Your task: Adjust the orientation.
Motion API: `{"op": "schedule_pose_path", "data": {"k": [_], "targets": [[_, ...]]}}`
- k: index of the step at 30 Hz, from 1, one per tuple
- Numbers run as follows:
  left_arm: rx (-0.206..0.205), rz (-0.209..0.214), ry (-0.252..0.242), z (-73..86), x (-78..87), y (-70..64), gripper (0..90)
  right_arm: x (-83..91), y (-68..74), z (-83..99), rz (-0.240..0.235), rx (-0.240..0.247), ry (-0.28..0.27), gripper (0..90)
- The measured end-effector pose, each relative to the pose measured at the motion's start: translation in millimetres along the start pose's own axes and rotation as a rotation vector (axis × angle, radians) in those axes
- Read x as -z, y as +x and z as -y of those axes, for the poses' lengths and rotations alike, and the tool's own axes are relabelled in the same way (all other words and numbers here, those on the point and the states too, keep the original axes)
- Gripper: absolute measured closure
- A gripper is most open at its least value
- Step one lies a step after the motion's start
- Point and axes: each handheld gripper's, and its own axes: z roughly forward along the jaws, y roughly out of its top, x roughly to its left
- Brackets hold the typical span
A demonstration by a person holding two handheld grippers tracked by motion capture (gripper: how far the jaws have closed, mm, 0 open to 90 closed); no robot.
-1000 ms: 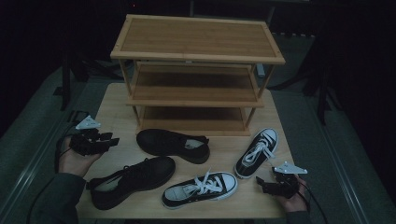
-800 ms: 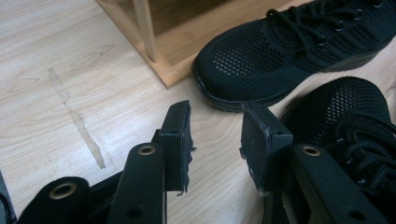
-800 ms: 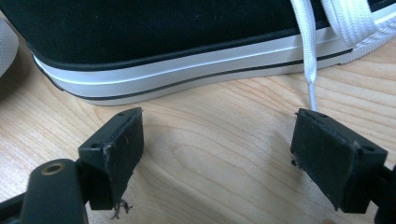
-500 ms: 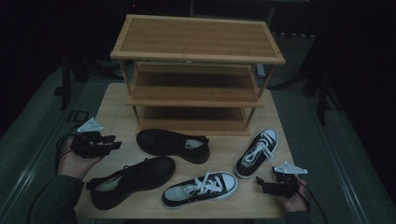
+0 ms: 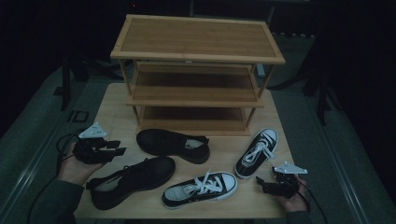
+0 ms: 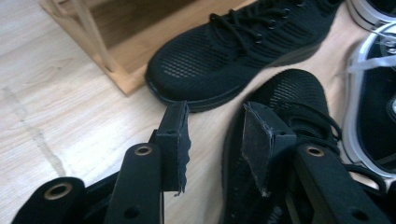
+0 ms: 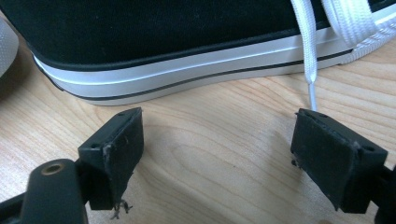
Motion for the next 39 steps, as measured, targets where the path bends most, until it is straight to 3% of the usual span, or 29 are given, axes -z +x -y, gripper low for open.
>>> {"op": "schedule_pose_path", "data": {"k": [31, 39], "targets": [[0.02, 0.062, 0.012, 28.4, 19.3, -5.2, 60.7, -0.1, 0.0, -0.1, 0.0, 0.001, 0.0, 17.0], [-0.015, 0.095, 0.04, 31.4, 18.9, -9.4, 60.7, -0.1, -0.1, -0.1, 0.0, 0.001, 0.0, 17.0]]}}
